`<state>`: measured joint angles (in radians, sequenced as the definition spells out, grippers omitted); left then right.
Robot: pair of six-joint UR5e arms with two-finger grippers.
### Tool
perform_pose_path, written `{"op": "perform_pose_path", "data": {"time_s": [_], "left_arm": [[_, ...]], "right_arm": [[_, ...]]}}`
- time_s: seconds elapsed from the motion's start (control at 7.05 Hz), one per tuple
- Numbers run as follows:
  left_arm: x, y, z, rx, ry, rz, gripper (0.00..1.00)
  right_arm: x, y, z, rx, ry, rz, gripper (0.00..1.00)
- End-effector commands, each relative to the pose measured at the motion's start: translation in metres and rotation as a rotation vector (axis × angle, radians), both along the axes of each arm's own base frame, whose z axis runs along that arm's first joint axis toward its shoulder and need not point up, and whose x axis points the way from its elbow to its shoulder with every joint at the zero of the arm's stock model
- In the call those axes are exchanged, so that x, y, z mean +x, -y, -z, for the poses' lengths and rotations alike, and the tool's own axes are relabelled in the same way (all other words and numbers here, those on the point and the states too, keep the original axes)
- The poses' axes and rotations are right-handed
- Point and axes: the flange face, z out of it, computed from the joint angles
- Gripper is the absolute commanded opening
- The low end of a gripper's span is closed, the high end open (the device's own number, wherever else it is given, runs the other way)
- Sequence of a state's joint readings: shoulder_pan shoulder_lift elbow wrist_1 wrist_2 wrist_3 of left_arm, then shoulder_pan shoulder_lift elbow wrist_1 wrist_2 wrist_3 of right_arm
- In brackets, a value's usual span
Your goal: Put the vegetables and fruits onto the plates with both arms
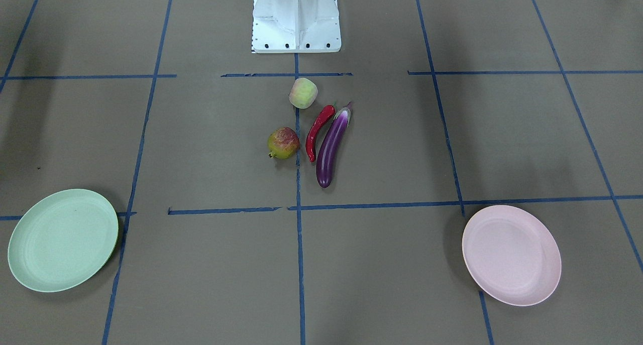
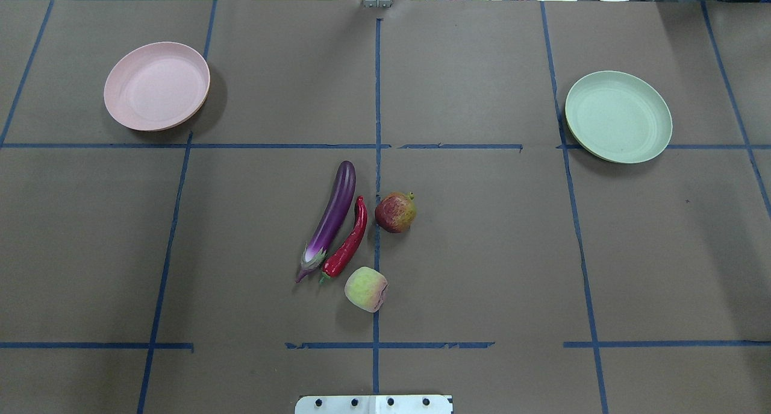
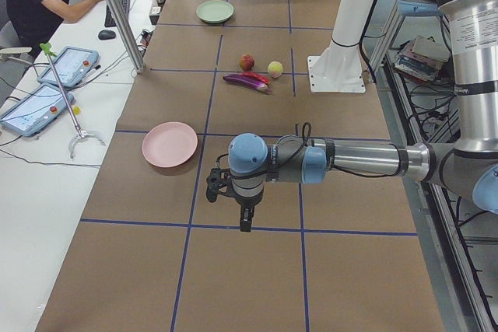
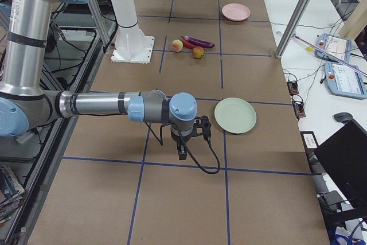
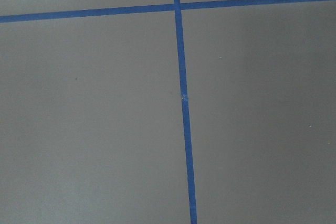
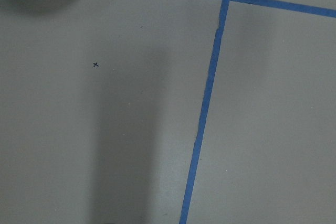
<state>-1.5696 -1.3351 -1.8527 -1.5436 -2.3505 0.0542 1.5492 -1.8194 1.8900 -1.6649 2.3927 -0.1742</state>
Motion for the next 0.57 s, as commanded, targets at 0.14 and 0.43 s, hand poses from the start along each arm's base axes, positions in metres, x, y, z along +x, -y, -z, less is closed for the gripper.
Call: {"op": "perform_pose_path", "data": {"time_s": [0.14,0.43], "left_arm": [[0.0005,-0.0009,-0.0017,-0.002,0.004,-0.004,1.0],[0.0004,-0.0032,0.0041,0.013,0.005,-0.004,1.0]], "right_arm": [[0.0003,-0.0025,0.0084,0.024,-0.002,0.0,1.0],[0.0007,-0.0076,0.0017,0.007,-0.007,0.001,1.0]]}}
